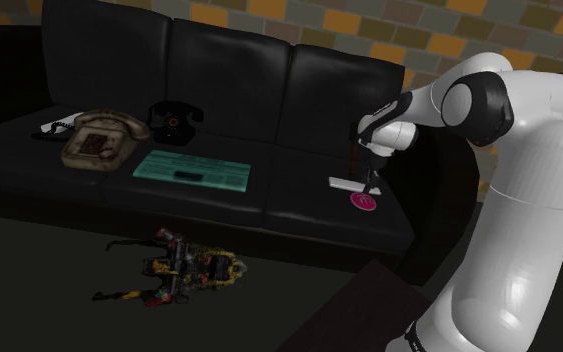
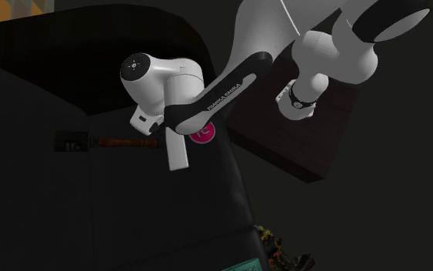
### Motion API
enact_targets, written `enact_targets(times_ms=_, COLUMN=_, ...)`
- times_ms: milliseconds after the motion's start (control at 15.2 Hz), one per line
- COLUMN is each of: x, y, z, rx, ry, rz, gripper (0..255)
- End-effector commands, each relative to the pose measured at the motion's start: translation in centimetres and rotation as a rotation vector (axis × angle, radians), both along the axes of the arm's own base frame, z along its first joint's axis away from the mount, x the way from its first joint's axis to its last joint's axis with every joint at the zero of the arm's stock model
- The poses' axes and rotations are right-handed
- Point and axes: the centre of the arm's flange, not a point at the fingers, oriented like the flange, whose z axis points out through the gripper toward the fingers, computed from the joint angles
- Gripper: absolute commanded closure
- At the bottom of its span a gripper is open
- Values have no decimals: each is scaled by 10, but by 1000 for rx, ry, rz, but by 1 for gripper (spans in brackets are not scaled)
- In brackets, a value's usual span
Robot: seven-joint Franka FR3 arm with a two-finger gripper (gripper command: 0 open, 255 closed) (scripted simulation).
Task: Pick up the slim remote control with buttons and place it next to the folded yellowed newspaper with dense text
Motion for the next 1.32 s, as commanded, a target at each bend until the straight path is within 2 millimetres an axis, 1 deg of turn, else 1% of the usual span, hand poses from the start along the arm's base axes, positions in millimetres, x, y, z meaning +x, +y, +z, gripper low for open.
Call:
enact_targets(times_ms=0, x=0, y=0, z=8, rx=-1, ry=-1, rz=-1, gripper=255)
enact_targets(times_ms=1122, x=0, y=0, z=97, rx=-1, ry=-1, rz=-1, gripper=255)
enact_targets(times_ms=1254, x=8, y=25, z=97, rx=-1, ry=-1, rz=-1, gripper=255)
